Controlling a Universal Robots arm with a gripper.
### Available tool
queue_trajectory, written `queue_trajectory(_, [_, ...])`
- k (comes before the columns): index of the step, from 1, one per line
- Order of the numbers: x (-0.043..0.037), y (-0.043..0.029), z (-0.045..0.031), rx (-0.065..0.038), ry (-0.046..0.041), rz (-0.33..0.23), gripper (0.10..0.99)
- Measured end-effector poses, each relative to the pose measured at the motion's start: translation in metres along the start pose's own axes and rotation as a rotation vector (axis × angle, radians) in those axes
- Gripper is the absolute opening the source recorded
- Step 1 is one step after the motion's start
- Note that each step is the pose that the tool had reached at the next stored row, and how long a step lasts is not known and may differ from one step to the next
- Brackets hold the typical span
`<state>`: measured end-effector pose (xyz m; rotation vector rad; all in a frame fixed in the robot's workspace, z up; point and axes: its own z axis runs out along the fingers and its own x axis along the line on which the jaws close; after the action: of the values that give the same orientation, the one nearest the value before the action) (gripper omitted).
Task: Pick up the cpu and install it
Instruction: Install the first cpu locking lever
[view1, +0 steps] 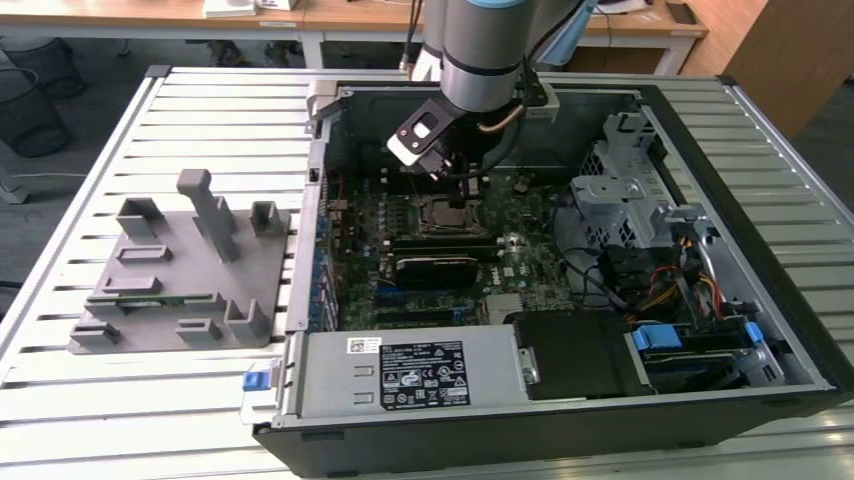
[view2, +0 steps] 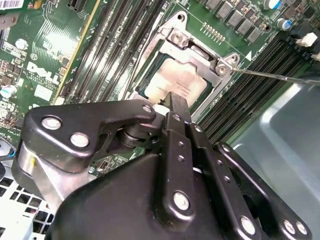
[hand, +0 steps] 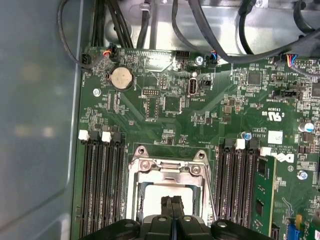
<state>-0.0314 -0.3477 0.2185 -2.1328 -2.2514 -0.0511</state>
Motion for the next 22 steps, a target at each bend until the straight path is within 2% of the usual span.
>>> queue_trajectory(6, [0.0,0.0008,-0.0012,0.0,-0.0001,0.0,0.106])
queue_trajectory(10, [0.0003,0.0008,-0.0061,0.0,0.0,0.0,0.106])
queue_trajectory(13, [0.0007,0.0008,-0.014,-0.002,-0.0002,0.0,0.106])
queue_trajectory(22, [0.0023,0.0007,-0.0442,-0.005,-0.0002,0.0,0.106])
